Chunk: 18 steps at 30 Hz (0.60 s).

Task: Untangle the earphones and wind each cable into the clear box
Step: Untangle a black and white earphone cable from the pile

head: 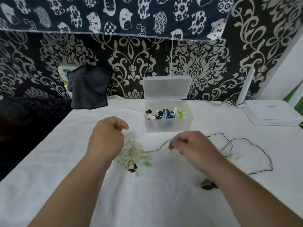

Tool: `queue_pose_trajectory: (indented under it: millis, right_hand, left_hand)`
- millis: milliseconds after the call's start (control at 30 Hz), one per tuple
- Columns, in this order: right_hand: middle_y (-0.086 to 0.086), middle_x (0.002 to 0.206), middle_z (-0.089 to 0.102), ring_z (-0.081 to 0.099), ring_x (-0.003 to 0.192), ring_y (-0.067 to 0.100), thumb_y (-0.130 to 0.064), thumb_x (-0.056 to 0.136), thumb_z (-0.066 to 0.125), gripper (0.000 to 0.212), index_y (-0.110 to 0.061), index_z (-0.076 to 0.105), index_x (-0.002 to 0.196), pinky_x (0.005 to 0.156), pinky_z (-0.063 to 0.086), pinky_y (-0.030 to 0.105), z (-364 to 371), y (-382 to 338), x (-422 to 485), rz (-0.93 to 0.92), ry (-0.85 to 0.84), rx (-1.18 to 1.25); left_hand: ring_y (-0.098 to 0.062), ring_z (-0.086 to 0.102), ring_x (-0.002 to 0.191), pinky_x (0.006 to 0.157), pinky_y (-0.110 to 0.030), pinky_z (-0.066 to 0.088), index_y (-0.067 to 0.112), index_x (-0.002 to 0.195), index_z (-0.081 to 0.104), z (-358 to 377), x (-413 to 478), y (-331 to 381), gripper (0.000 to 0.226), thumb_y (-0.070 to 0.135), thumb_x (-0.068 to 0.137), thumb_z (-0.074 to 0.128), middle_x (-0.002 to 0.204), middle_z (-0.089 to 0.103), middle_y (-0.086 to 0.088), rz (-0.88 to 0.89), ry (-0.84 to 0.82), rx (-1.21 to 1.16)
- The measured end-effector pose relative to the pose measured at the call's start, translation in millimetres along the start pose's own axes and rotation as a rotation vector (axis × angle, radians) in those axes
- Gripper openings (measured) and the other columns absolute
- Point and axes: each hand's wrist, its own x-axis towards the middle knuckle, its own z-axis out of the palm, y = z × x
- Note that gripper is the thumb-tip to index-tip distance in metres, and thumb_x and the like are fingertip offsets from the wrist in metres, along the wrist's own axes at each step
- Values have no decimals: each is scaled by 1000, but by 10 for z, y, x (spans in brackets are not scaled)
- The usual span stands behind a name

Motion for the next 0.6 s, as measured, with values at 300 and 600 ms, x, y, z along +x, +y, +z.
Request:
queue_pose_trajectory:
  millis: [300,600]
  right_hand:
    - [19,100,74,71,92,33,-8,100,44,29,-6,61,78,72,56,30,-469,-601,-335,-314,-122,757]
    - [9,99,74,72,76,25,-24,91,44,21,-13,49,74,64,56,27,-952,-527,-412,-351,96,995]
  left_hand:
    - [3,65,89,77,-20,51,32,101,68,295,-357,255,27,23,79,80,92,71,12,483,-473,-87]
    - [-5,64,65,65,-23,53,29,82,74,305,-236,147,17,13,86,71,76,68,12,307,-370,-11]
